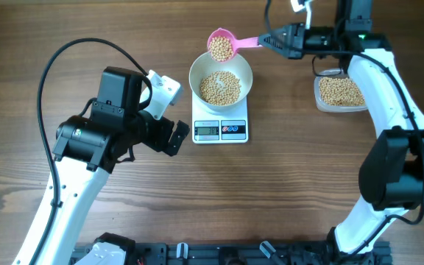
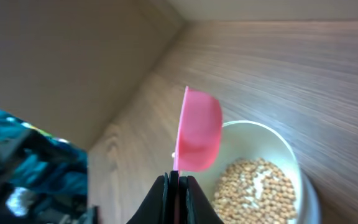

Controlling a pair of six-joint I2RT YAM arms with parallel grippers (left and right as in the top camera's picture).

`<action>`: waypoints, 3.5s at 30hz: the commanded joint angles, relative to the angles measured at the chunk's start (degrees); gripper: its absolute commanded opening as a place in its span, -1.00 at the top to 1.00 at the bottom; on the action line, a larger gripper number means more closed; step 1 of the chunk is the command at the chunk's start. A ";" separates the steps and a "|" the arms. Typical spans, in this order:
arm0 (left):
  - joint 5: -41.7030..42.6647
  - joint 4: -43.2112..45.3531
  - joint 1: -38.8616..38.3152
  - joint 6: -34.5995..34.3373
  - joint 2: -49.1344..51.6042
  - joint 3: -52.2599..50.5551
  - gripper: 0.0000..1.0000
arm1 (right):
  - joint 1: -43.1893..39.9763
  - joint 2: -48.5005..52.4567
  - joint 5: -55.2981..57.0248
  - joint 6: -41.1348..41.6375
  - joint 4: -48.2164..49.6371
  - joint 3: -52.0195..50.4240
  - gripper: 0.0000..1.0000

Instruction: Scoop item into bowl and weigh 150g on scale

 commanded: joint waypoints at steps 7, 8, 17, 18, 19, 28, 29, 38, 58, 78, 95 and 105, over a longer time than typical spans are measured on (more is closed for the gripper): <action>0.31 0.02 0.31 0.92 -0.11 0.63 -1.00 | 2.78 0.59 6.78 -20.87 -6.95 0.79 0.91; 0.31 0.02 0.31 0.94 -0.11 0.63 -1.00 | 2.78 0.33 6.80 -23.23 -7.58 0.79 0.91; 0.31 0.02 0.31 0.94 -0.11 0.63 -1.00 | 2.80 0.11 10.43 -43.60 -7.10 0.79 0.91; 0.31 0.02 0.31 0.94 -0.11 0.63 -1.00 | 2.80 0.11 10.43 -44.81 -6.91 0.79 0.91; 0.31 0.02 0.31 0.92 -0.11 0.63 -1.00 | 2.80 0.07 10.43 -44.83 -6.82 0.83 0.92; 0.31 0.02 0.31 0.94 -0.11 0.63 -1.00 | 5.66 -5.07 21.20 -49.35 -7.15 0.83 0.92; 0.31 0.02 0.31 0.94 -0.11 0.63 -1.00 | 6.60 -5.44 22.64 -50.31 -7.48 0.83 0.91; 0.31 0.02 0.31 0.94 -0.11 0.63 -1.00 | 10.27 -9.05 31.26 -50.66 -11.74 0.83 0.91; 0.31 0.02 0.31 0.94 -0.11 0.63 -1.00 | 5.05 -14.32 29.18 -34.07 -16.87 0.90 0.91; 0.31 0.02 0.31 0.94 -0.11 0.63 -1.00 | -27.23 -28.70 41.55 -19.89 -37.53 0.87 0.92; 0.31 0.02 0.31 0.94 -0.11 0.63 -1.00 | -20.04 -26.32 63.47 -17.59 -37.46 0.87 0.91; 0.31 0.02 0.31 0.94 -0.11 0.63 -1.00 | -2.34 -16.92 84.80 -9.66 -38.77 0.87 0.91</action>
